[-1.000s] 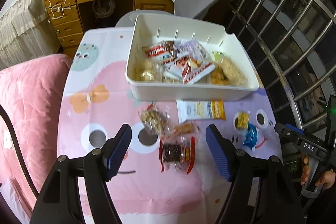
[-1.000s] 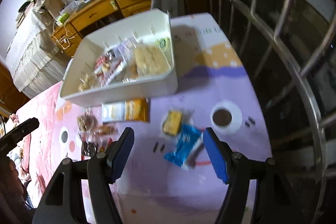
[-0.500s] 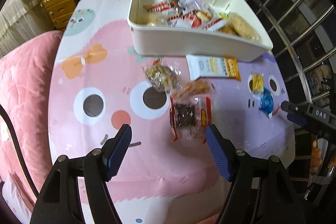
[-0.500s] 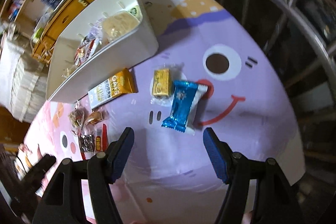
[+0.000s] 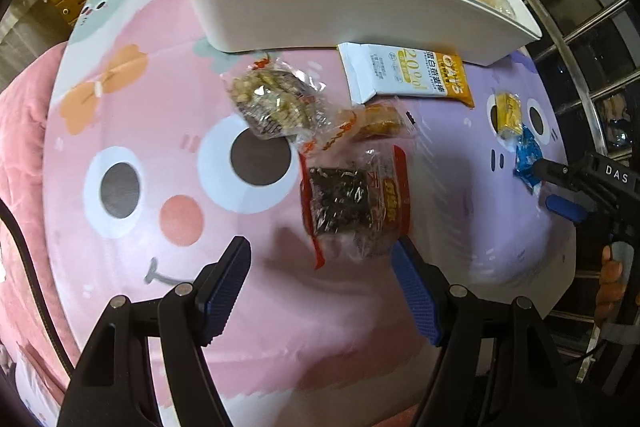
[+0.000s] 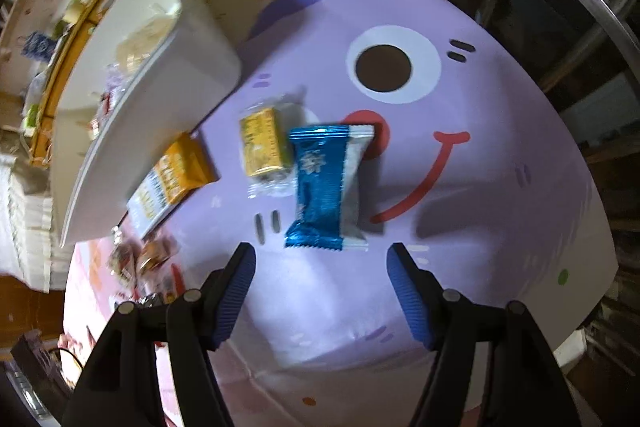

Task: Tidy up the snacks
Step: 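Grasp the blue-white candy with the right gripper while the left grasps the dark chocolate packet, then carry the candy and chocolate packet over the white tray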

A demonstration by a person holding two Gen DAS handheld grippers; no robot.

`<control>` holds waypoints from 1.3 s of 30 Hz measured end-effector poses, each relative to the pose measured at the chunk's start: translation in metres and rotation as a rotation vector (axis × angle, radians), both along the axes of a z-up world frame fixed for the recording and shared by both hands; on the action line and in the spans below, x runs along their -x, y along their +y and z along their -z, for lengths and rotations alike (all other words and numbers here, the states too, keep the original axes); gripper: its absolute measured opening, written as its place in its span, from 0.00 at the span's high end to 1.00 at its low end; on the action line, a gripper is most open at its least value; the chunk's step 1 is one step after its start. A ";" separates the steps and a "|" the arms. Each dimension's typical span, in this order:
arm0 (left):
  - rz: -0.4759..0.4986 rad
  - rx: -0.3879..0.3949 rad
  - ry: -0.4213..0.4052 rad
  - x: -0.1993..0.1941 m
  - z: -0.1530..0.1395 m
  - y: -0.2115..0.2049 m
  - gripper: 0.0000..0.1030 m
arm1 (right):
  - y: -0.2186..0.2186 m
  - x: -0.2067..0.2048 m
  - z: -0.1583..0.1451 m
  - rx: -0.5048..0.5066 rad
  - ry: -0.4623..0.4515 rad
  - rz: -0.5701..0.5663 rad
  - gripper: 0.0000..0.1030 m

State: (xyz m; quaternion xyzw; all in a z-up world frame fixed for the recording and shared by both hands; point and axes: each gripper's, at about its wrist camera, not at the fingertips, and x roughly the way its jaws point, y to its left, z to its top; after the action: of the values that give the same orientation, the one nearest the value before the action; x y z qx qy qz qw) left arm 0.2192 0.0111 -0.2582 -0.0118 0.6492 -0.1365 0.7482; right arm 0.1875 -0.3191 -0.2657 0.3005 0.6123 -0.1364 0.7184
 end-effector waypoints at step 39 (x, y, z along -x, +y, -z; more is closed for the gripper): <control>-0.109 0.027 0.001 -0.022 0.028 -0.027 0.60 | 0.020 -0.047 0.018 0.270 0.105 -0.141 0.71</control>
State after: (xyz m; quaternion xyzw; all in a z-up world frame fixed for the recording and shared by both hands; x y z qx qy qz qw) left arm 0.2410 -0.0159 -0.2858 -0.0575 0.6460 -0.1043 0.7540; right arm 0.2344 -0.2989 -0.2833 0.1499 0.6449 -0.1819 0.7270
